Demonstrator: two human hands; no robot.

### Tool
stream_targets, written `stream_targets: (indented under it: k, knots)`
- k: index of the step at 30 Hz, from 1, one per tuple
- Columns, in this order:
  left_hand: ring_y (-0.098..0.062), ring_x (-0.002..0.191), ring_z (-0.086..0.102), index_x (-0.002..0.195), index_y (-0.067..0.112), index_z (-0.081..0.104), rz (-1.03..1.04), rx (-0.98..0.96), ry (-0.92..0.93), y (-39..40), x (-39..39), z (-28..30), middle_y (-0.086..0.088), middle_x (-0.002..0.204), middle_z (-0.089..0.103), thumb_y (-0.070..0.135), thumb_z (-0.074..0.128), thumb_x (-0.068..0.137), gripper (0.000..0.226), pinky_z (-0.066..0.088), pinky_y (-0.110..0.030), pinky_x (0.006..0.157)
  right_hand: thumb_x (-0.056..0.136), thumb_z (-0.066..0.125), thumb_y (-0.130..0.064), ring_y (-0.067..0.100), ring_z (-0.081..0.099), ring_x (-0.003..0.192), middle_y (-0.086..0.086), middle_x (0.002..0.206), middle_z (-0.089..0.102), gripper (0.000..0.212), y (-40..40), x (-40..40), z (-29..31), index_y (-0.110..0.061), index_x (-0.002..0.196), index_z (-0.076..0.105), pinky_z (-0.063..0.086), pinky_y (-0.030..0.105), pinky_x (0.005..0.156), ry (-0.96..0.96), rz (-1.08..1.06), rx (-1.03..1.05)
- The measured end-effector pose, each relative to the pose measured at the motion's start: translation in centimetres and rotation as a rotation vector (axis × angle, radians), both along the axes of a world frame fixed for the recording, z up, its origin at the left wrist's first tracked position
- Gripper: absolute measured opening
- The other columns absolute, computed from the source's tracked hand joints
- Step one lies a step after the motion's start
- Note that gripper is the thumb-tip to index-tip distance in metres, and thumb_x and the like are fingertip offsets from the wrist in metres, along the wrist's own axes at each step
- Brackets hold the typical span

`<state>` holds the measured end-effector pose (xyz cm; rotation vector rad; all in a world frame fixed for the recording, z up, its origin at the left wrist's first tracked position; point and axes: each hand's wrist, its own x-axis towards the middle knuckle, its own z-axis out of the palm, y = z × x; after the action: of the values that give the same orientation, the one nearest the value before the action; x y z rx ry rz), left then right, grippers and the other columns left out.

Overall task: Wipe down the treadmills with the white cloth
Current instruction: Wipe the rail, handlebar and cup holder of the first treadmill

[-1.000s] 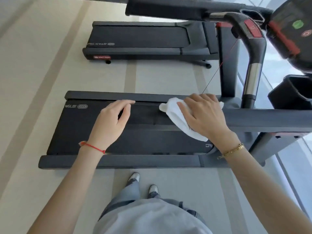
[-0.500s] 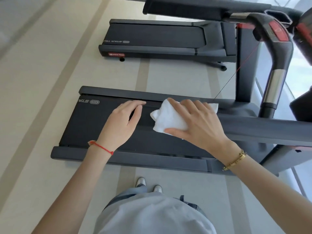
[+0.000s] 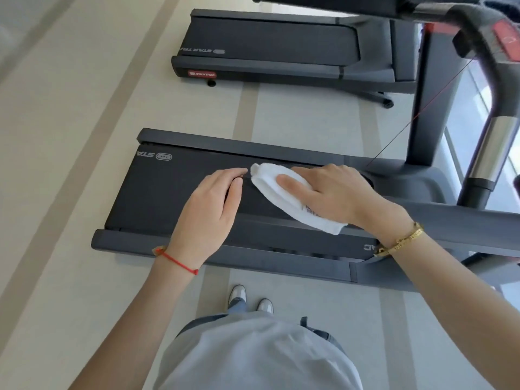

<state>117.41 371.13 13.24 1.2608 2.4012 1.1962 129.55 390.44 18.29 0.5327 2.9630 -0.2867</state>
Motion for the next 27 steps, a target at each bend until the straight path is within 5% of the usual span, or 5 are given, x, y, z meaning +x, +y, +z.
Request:
stream_targets:
  k: [6,15,18,20,27]
  knots:
    - [-0.008,0.109,0.058,0.128,0.014,0.057,0.082,0.029,-0.012,-0.1,0.2,-0.4,0.005,0.12,0.061,0.041,0.033,0.103,0.044,0.046,-0.017,0.094,0.093,0.013,-0.067,0.017,0.057,0.063,-0.005,0.063,0.058,0.057,-0.8,-1.6,-0.1,-0.025,0.086,0.052,0.039,0.034,0.06,0.023,0.104,-0.095]
    - [-0.013,0.102,0.06,0.121,0.011,0.06,0.02,-0.014,0.038,0.0,-0.1,-0.5,0.003,0.111,0.063,0.038,0.031,0.105,0.042,0.052,-0.032,0.09,0.092,0.009,-0.07,0.02,0.06,0.081,-0.008,0.078,0.066,0.065,0.7,-0.9,0.4,-0.035,0.109,0.062,0.043,0.036,0.076,-0.095,0.073,-0.155]
    - [-0.014,0.092,0.058,0.117,0.011,0.059,-0.004,-0.01,0.024,0.1,-0.3,-0.5,0.004,0.105,0.061,0.036,0.03,0.104,0.041,0.05,-0.032,0.082,0.092,0.013,-0.072,0.019,0.055,0.062,-0.005,0.063,0.056,0.062,-0.7,-0.4,-0.1,-0.025,0.086,0.053,0.035,0.031,0.056,0.048,0.066,-0.011]
    - [-0.015,0.096,0.058,0.117,0.011,0.059,-0.008,-0.002,0.013,0.0,-0.4,-0.5,0.004,0.106,0.062,0.035,0.03,0.104,0.041,0.049,-0.032,0.086,0.089,0.011,-0.075,0.019,0.054,0.062,-0.005,0.067,0.056,0.066,-1.1,1.2,-0.7,-0.028,0.095,0.057,0.031,0.029,0.051,0.172,0.052,0.173]
    - [-0.012,0.102,0.059,0.119,0.011,0.06,0.005,0.026,-0.005,-0.2,-0.1,-0.2,0.003,0.109,0.063,0.037,0.031,0.104,0.041,0.046,-0.025,0.092,0.096,0.028,-0.068,0.026,0.051,0.07,0.001,0.082,0.06,0.063,-1.0,5.7,-2.3,-0.019,0.111,0.064,0.039,0.037,0.066,0.362,-0.059,0.375]
